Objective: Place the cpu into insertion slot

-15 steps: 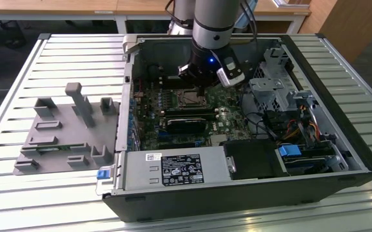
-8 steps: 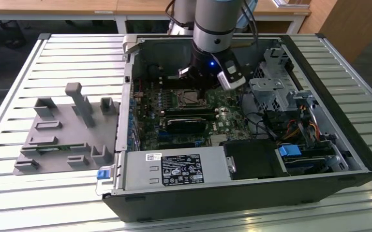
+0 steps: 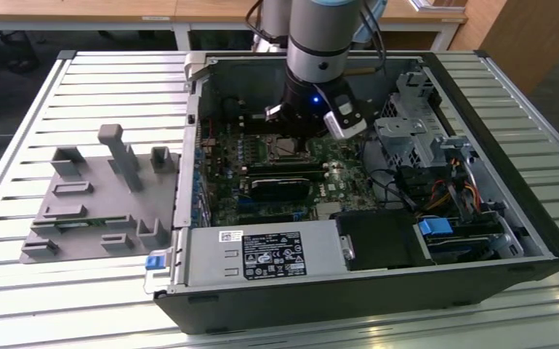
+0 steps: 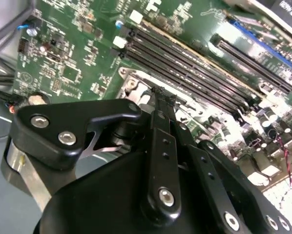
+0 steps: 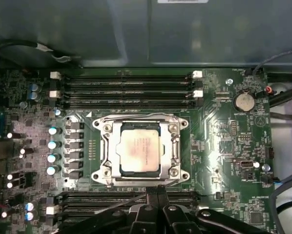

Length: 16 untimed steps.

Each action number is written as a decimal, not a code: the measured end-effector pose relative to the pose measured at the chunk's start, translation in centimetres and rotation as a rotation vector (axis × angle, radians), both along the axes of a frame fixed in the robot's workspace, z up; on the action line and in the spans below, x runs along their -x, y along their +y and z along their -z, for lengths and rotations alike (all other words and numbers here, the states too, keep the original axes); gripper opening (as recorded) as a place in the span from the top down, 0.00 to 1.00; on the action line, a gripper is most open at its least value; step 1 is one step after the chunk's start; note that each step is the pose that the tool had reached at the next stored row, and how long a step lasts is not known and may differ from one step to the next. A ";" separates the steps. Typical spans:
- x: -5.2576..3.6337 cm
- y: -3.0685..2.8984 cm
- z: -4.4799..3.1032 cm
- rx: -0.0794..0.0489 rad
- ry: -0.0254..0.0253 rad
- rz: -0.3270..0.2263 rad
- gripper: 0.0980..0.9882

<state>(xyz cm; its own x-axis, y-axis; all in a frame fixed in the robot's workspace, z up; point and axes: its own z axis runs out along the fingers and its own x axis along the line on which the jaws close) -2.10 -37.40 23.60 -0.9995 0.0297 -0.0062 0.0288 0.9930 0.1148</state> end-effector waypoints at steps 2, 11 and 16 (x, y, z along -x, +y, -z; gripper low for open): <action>0.26 -0.06 0.00 0.000 0.0001 0.000 0.99; 1.79 -0.40 0.14 0.000 0.0001 0.000 0.99; 2.31 -0.41 0.84 0.000 0.0002 0.000 0.99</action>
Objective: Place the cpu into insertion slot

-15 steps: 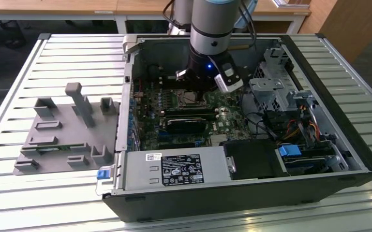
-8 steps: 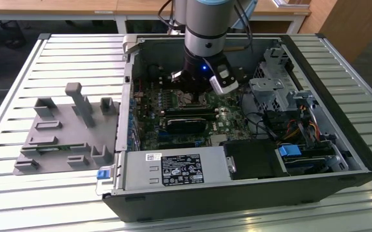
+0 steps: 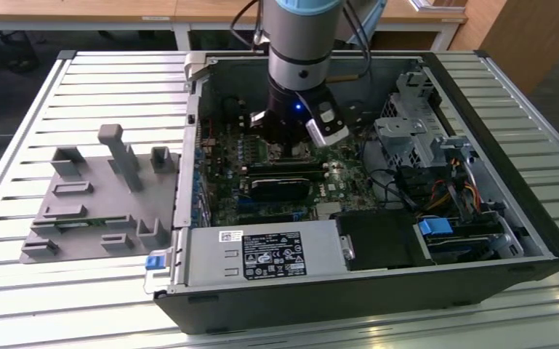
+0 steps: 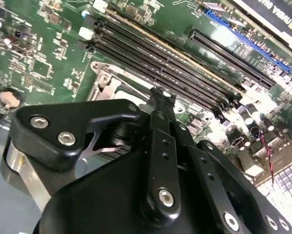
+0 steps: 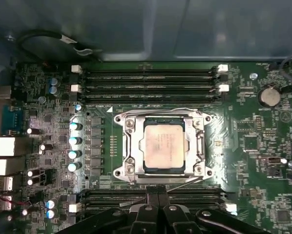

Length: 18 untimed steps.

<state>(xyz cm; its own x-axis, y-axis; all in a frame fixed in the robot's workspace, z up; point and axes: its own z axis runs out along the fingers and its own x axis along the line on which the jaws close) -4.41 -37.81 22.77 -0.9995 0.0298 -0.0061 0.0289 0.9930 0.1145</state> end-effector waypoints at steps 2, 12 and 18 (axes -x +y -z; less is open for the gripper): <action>0.05 -0.03 0.25 -0.003 0.0001 0.000 0.99; 0.85 -0.90 0.31 -0.032 -0.0001 0.000 0.99; 1.29 -0.90 0.93 -0.032 0.0000 0.000 0.99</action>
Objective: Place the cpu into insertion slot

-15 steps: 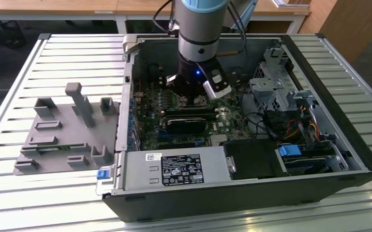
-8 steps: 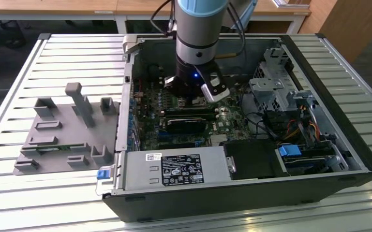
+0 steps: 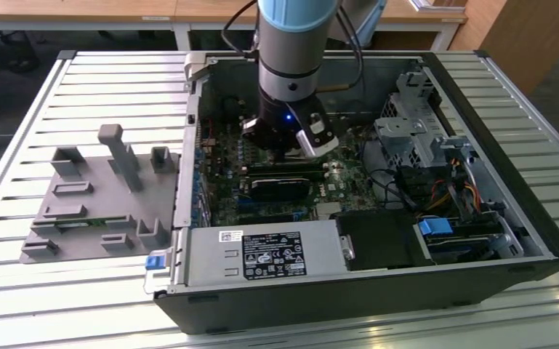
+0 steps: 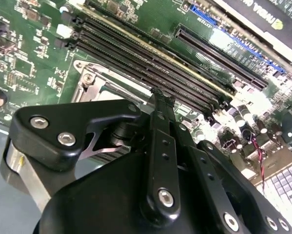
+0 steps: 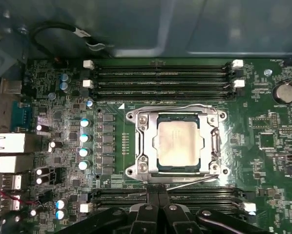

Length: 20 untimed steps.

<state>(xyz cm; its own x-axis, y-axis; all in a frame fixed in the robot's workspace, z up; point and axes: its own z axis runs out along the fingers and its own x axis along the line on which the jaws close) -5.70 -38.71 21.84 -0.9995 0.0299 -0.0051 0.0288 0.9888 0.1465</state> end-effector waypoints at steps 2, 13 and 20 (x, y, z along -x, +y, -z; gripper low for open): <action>0.05 0.00 0.29 -0.001 0.0001 0.000 0.99; 0.83 -0.52 0.73 -0.017 -0.0001 0.000 0.99; 1.25 -0.56 1.31 -0.044 0.0000 0.000 0.99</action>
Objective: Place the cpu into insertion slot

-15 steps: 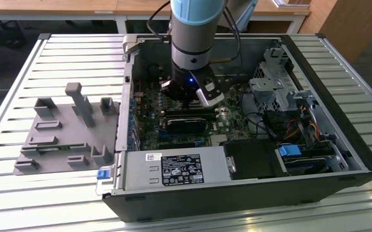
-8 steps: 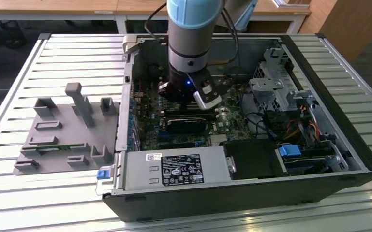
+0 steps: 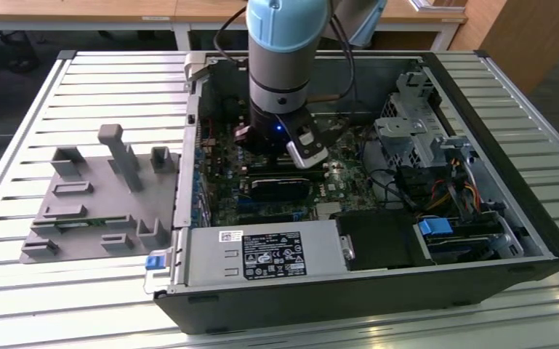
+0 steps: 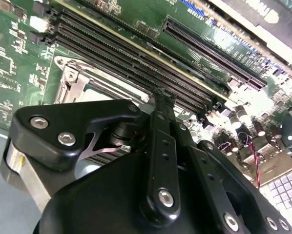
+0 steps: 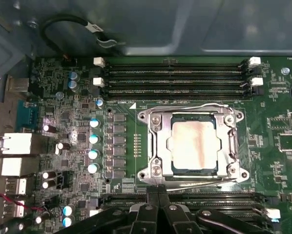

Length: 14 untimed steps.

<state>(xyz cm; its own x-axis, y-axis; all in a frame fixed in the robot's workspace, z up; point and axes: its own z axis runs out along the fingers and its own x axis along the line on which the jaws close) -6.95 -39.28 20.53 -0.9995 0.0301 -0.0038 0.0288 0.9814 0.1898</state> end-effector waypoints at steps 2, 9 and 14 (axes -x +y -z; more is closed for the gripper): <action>0.13 -0.09 0.13 -0.012 0.0000 0.000 0.99; 0.44 -0.14 0.62 -0.044 -0.0002 0.000 0.99; 0.60 -0.16 0.89 -0.056 -0.0001 0.000 0.99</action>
<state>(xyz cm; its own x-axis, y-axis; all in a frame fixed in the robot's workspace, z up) -7.55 -39.43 19.63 -0.9995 0.0301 -0.0022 0.0287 0.9693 0.2440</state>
